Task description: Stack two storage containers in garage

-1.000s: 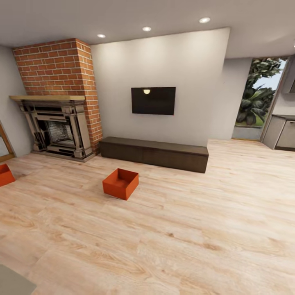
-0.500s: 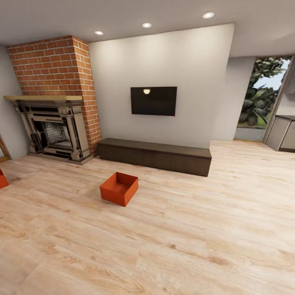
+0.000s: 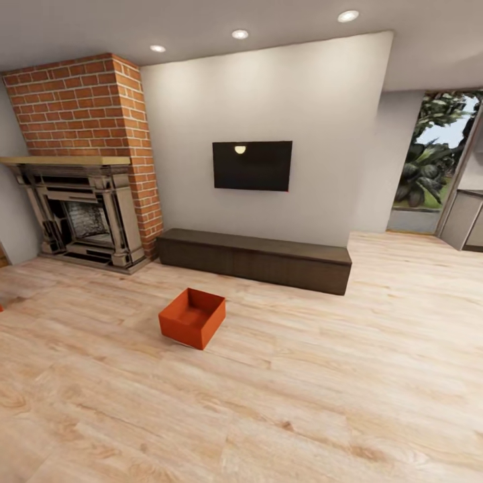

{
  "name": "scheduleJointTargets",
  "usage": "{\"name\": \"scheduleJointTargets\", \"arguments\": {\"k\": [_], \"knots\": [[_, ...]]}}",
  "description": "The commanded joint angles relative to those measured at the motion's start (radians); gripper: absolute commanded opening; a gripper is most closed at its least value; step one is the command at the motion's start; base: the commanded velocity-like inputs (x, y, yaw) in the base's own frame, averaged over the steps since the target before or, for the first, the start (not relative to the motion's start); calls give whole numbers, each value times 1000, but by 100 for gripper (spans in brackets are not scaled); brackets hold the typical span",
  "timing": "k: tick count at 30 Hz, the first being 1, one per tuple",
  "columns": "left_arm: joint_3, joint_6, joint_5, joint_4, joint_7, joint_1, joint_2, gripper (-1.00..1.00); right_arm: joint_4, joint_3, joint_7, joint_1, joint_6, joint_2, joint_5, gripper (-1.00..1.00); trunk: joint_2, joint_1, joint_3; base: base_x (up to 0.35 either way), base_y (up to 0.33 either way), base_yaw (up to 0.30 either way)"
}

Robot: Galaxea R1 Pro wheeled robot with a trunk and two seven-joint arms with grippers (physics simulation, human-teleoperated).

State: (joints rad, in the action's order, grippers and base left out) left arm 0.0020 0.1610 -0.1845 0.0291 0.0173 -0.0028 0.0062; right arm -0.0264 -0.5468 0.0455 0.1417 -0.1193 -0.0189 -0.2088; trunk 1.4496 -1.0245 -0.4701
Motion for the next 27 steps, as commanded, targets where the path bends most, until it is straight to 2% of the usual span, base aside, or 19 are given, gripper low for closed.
{"name": "scheduleJointTargets", "arguments": {"k": [1,27], "knots": [[0,3,-4,0,1,0,0,100,-3,-9,0,1,-6,1,-9,100,0,-1,-1,304,0,0],[0,3,-4,0,1,0,-1,100,-3,-9,1,1,-6,1,-10,100,0,-1,-1,301,0,0]]}}
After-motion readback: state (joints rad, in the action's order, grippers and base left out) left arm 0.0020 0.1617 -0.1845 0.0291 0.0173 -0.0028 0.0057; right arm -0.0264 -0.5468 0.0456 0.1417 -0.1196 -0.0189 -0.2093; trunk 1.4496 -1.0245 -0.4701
